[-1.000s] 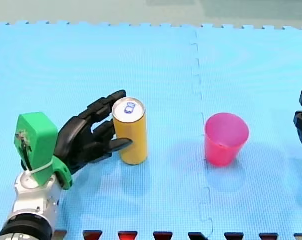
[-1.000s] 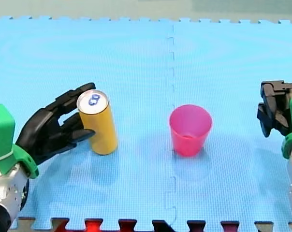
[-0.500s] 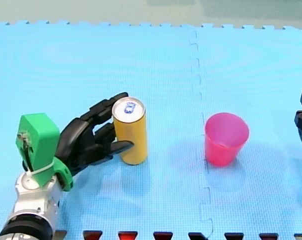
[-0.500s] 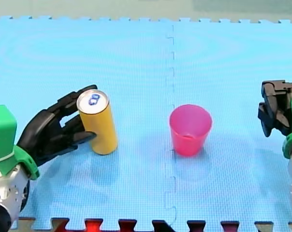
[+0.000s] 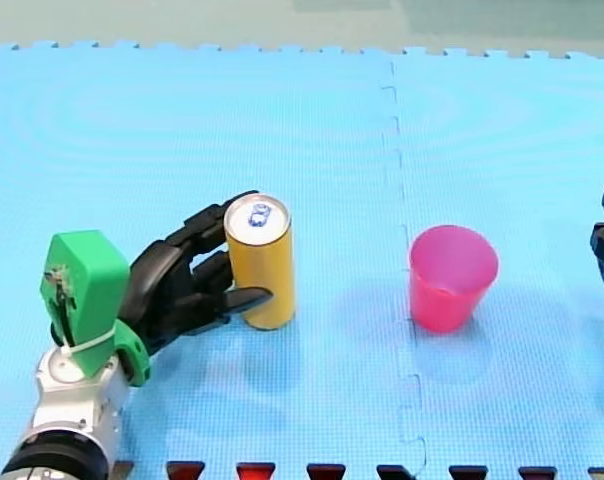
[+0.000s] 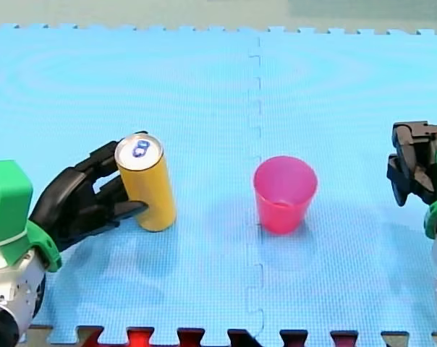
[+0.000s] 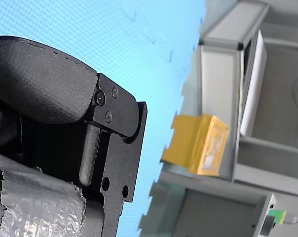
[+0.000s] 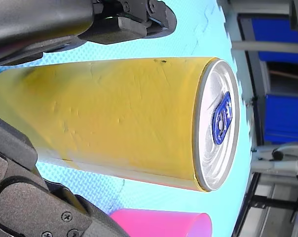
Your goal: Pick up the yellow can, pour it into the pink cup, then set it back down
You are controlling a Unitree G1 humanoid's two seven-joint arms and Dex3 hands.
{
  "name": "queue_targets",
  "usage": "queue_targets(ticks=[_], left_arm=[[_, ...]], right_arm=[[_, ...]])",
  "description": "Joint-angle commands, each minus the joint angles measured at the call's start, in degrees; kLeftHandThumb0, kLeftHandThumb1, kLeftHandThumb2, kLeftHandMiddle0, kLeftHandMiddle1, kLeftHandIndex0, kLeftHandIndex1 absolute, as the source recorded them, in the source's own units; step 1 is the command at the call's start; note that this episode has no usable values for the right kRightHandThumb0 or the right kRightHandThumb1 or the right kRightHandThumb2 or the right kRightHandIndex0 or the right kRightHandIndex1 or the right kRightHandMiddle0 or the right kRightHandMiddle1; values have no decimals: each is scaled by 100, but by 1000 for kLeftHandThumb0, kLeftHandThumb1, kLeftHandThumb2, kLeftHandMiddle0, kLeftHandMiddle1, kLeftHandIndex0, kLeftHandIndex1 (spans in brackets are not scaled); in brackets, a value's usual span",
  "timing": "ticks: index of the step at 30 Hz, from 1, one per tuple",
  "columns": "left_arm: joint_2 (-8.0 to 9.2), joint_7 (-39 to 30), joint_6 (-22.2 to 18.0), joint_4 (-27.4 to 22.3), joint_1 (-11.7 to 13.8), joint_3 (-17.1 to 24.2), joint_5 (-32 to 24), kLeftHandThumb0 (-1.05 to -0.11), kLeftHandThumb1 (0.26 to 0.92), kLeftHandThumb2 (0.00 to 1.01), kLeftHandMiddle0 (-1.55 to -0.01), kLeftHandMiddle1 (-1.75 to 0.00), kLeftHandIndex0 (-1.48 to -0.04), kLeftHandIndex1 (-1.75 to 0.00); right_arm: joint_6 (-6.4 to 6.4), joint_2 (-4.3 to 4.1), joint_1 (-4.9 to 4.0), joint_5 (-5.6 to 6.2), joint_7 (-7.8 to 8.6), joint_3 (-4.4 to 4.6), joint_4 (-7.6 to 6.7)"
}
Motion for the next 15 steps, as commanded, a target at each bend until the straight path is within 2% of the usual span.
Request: queue_targets(ticks=[1, 6, 15], left_arm=[[-22, 87, -55, -23, -30, -30, 48, -837, 658, 5, -204, -3, -226, 0], [-61, 252, -84, -52, -44, -89, 130, -857, 665, 5, -206, -3, -223, 0], [-295, 958, -134, -145, -11, -117, 211, -869, 665, 1, -247, -18, -238, -5]], right_arm=[[-36, -17, 22, 5, -24, 6, -16], [-54, -3, 44, 0, -46, 16, -29], [-22, 34, 58, 41, -47, -2, -55]])
